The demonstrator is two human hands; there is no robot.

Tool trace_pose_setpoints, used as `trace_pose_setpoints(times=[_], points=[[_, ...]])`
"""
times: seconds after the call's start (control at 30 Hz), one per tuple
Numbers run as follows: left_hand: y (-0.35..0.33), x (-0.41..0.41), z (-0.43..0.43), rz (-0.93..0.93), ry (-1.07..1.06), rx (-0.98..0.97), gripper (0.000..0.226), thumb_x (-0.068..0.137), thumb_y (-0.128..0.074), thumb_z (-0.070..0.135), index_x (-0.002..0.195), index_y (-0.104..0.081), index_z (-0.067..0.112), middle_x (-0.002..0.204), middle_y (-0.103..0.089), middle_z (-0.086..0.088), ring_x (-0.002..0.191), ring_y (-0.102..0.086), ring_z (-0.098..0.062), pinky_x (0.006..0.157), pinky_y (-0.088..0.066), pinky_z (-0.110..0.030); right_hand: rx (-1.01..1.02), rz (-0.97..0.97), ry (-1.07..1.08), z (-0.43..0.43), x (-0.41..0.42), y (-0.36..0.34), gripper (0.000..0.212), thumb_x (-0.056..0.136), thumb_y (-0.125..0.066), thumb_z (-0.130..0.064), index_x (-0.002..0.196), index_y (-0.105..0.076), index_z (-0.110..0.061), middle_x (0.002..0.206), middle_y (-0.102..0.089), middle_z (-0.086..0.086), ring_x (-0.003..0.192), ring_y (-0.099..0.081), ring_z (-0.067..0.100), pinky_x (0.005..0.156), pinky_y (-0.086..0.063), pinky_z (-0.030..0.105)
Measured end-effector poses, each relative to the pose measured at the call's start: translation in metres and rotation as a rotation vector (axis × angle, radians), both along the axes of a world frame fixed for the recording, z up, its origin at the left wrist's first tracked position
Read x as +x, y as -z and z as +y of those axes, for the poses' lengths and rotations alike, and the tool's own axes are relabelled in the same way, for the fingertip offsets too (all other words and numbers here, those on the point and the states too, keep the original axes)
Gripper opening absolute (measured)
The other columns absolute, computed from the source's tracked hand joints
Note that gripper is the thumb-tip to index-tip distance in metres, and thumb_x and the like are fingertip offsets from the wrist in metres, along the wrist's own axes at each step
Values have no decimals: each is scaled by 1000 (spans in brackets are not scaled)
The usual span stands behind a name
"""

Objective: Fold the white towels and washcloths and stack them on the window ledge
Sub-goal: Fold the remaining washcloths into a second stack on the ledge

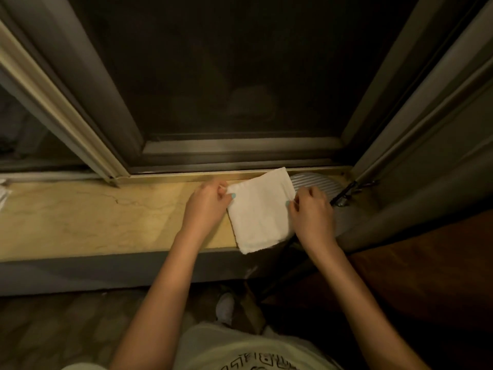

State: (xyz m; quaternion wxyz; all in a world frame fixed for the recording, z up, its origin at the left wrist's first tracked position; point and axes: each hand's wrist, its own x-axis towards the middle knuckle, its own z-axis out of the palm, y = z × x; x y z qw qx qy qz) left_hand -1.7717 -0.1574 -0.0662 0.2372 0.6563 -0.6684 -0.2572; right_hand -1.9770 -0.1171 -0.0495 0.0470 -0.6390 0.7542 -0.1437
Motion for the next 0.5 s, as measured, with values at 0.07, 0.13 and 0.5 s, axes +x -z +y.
trace_pose_setpoints(times=[0.07,0.13,0.5], points=[[6,2,9,6,-61,59,25,90,-61,29,112,-60,18,92,-62,2,80,-57,-14,66,-45,-29,15,2,-14,-5,-2,0,24,93,-56,-23,109,-60,-5,108,-59,13,104,-52,28,79,-46,40],[10,0,15,32,-96,128,30,90,-61,33,115,-59,16,96,-64,0,83,-58,-14,70,-47,-29,3,-20,15,-9,-3,-2,21,95,-54,-23,108,-58,-7,106,-60,11,99,-56,29,75,-46,39],[13,-22,3,360,-204,251,58,83,-72,29,130,-41,14,102,-63,-1,89,-61,-16,73,-49,-30,60,-83,-6,-28,-1,-1,31,95,-53,-33,117,-51,-11,107,-61,10,97,-58,25,74,-47,35]])
